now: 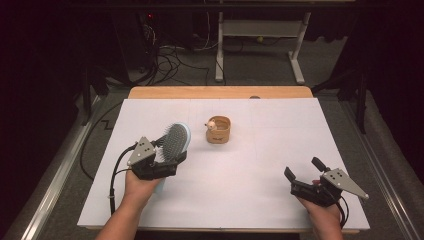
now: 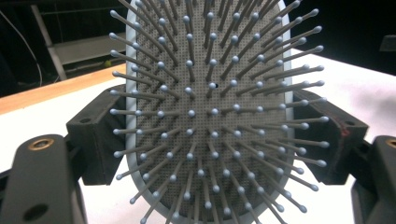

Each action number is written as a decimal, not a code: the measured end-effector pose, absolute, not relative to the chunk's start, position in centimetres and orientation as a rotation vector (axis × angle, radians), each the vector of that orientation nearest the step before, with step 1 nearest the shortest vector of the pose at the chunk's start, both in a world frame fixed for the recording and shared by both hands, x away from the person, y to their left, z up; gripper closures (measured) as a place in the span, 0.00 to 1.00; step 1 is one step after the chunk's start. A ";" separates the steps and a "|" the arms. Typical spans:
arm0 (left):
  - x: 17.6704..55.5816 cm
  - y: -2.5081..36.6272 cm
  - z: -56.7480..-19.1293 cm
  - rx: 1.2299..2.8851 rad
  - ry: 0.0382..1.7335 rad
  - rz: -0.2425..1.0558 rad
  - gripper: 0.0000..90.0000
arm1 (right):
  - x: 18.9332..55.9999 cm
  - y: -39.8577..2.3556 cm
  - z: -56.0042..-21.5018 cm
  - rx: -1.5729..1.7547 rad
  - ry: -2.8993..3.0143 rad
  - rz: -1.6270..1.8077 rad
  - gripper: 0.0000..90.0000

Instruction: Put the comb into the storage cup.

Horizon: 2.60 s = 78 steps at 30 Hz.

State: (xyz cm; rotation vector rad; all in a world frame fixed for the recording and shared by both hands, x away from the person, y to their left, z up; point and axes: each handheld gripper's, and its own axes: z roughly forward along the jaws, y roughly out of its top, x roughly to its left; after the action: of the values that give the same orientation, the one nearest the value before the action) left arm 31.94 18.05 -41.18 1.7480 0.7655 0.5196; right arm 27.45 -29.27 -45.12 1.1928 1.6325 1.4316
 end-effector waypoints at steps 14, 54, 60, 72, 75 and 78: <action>31.6 17.2 -40.8 1.743 0.735 0.506 0.22 | 27.5 -29.2 -45.1 1.196 1.635 1.430 0.00; 32.5 11.4 -39.5 1.763 0.579 0.474 0.22 | 27.7 -28.4 -45.2 1.211 1.718 1.395 0.00; 32.2 11.1 -39.6 1.765 0.571 0.467 0.22 | 27.8 -28.0 -45.2 1.204 1.734 1.395 0.00; 31.9 10.6 -40.0 1.778 0.558 0.473 0.22 | 28.3 -26.6 -45.1 1.190 1.780 1.395 0.00; 31.9 10.6 -40.0 1.779 0.560 0.480 0.22 | 28.4 -26.2 -45.1 1.184 1.792 1.399 0.00; 31.9 10.6 -40.0 1.778 0.561 0.483 0.22 | 28.5 -25.8 -45.1 1.179 1.810 1.399 0.00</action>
State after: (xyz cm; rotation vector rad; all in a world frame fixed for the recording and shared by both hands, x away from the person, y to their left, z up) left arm 31.91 10.62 -40.03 1.7783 0.5608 0.4830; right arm 28.52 -25.83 -45.07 1.1791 1.8095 1.3995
